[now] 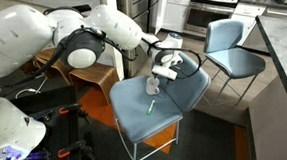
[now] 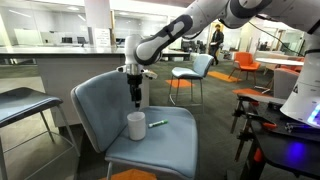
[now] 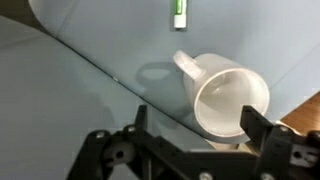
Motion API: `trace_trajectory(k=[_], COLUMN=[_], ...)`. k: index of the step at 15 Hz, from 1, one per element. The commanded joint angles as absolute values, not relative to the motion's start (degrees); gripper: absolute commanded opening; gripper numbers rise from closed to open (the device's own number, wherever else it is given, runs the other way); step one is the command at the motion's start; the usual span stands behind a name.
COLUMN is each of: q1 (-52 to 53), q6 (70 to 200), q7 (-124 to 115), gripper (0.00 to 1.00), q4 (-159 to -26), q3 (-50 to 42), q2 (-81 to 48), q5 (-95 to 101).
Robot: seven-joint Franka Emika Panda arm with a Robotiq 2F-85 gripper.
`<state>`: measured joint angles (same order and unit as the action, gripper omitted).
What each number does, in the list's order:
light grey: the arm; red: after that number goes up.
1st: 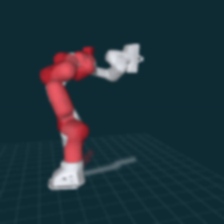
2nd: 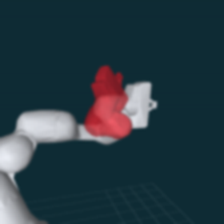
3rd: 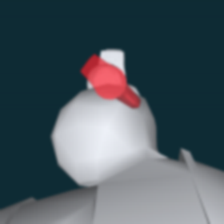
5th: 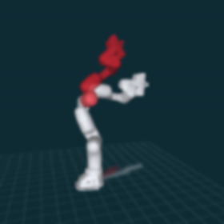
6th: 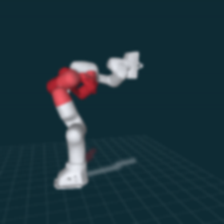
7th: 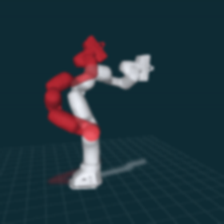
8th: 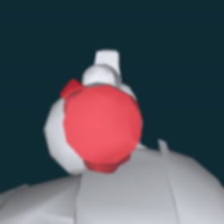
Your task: Move the mug backward
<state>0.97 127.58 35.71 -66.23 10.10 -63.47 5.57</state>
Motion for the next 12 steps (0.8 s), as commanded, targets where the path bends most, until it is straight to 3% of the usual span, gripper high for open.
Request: trace_trajectory(k=[1, 12], q1=[0.10, -1.09], q6=[118.19, 144.10], q7=[31.04, 22.80], gripper=[1.00, 1.00], q4=[-69.41, -91.31], q3=[10.59, 11.46], q2=[-57.62, -44.16], q5=[2.87, -4.13])
